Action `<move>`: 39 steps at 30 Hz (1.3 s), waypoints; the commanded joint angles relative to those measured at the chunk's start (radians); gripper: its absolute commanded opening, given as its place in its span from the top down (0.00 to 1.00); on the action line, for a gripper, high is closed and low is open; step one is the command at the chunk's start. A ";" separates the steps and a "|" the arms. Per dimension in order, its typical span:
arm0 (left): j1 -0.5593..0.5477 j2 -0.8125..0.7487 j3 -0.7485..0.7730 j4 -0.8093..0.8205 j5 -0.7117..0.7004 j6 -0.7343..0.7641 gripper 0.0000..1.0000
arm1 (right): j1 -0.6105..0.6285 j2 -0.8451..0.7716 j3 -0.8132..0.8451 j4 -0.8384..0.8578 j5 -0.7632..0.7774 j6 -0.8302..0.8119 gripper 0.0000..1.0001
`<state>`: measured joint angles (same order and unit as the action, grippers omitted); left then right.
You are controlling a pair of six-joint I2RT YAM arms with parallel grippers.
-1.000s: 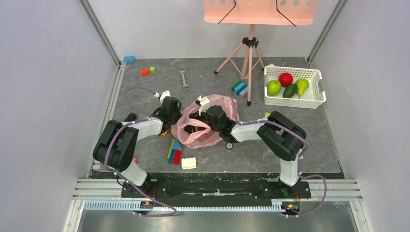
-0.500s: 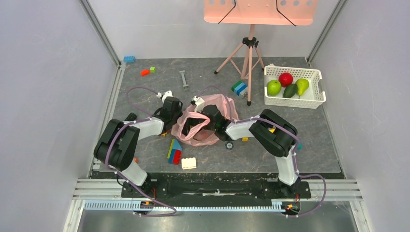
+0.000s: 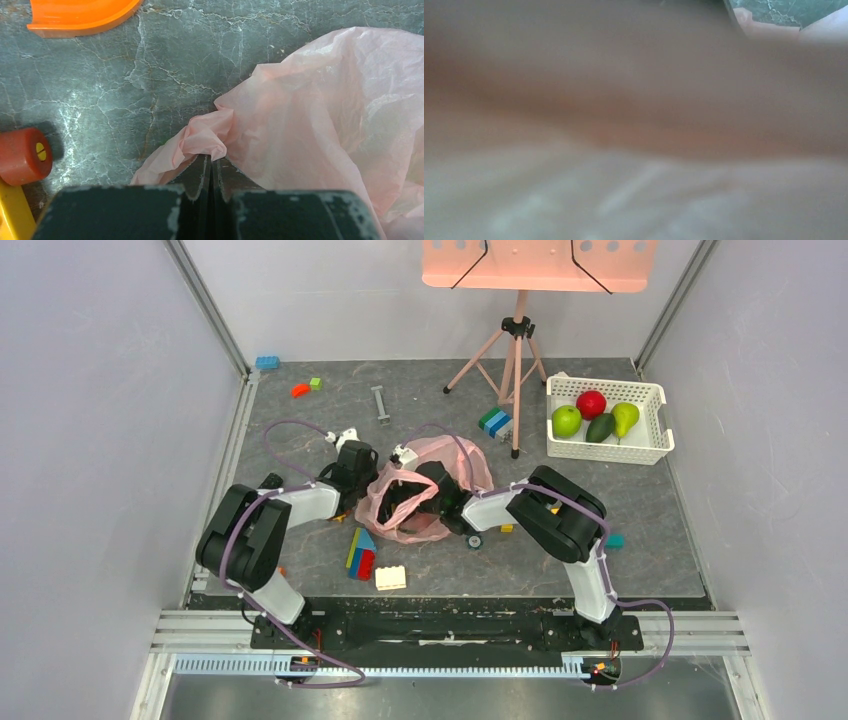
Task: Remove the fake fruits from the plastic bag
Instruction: Take out the fake fruit from the plastic bag.
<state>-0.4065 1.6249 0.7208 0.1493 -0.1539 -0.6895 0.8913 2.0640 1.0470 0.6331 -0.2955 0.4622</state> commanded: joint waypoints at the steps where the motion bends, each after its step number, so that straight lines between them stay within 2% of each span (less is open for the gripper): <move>1: -0.005 0.000 0.002 0.045 -0.001 0.009 0.98 | 0.008 -0.002 0.001 0.028 0.000 -0.003 0.40; 6: -0.004 -0.016 -0.007 0.034 -0.024 0.022 0.98 | 0.008 -0.111 -0.078 0.008 0.092 -0.043 0.44; 20: 0.008 -0.065 -0.027 0.009 -0.052 0.033 0.98 | 0.008 -0.431 -0.292 -0.109 0.358 -0.088 0.45; 32: 0.008 -0.185 -0.077 0.013 -0.064 0.048 0.98 | 0.008 -0.622 -0.382 -0.188 0.426 -0.100 0.45; 39: 0.008 -0.285 -0.115 0.034 -0.048 0.061 0.97 | -0.001 -0.748 -0.358 -0.281 0.471 -0.110 0.45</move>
<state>-0.4007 1.4055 0.6250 0.1455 -0.1856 -0.6823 0.8944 1.3956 0.6689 0.3817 0.1299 0.3679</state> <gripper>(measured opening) 0.044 0.709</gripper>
